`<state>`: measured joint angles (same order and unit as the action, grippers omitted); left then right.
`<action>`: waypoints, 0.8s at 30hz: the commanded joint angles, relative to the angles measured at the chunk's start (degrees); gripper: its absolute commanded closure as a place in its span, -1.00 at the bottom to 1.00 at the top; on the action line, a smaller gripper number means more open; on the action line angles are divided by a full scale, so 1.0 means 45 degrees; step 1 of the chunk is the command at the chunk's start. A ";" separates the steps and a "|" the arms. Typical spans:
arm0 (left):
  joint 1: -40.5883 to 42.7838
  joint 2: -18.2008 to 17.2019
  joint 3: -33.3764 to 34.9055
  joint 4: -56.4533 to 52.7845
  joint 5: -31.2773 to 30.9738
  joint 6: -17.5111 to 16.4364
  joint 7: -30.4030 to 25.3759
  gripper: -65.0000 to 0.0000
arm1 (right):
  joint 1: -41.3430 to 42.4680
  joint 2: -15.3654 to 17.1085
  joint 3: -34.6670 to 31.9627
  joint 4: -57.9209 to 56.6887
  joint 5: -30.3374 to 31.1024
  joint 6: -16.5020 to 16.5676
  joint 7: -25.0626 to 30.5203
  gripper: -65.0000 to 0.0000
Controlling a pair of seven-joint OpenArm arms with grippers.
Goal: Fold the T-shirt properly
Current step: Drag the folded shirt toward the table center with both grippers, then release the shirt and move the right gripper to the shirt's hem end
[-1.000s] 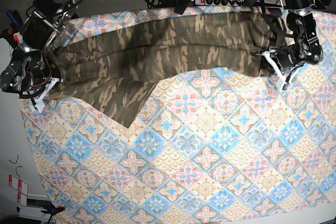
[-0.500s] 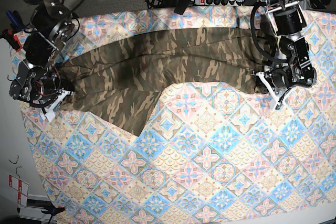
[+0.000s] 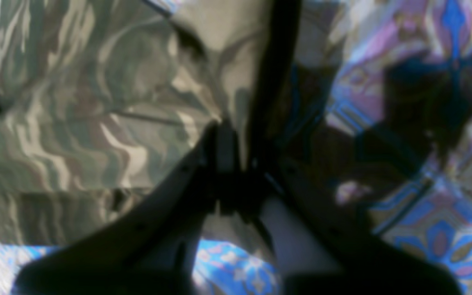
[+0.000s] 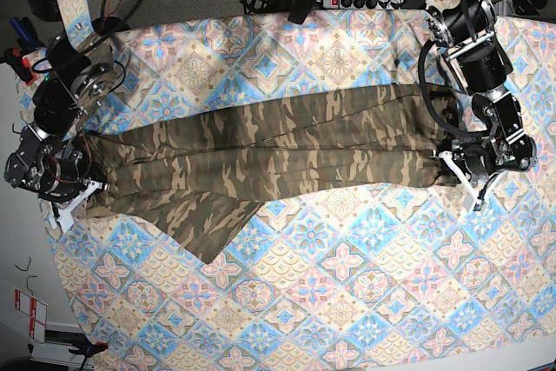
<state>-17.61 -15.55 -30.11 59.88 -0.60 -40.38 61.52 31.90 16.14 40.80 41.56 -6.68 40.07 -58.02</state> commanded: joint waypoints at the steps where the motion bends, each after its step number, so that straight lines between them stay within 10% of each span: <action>1: -0.0454 -0.0285 -0.0079 0.0184 0.0046 0.0085 -0.0142 0.81 | 0.0384 0.0271 0.0048 0.0210 0.0028 -0.0017 0.0302 0.95; 12: -0.0630 -0.0324 -0.0020 0.0203 0.0749 0.0085 -0.0161 0.78 | 0.0364 0.0252 -0.0030 0.0190 0.0009 -0.0017 0.1592 0.92; 24: 0.0425 -0.0305 -0.0098 0.0281 0.3894 0.0085 -0.1861 0.34 | 0.0305 0.0271 -0.0714 0.0269 -0.0011 -0.0017 0.1611 -0.18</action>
<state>-14.68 -16.03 -30.30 60.01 17.08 -40.32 53.63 31.57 16.34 37.54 41.65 -7.38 39.81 -51.77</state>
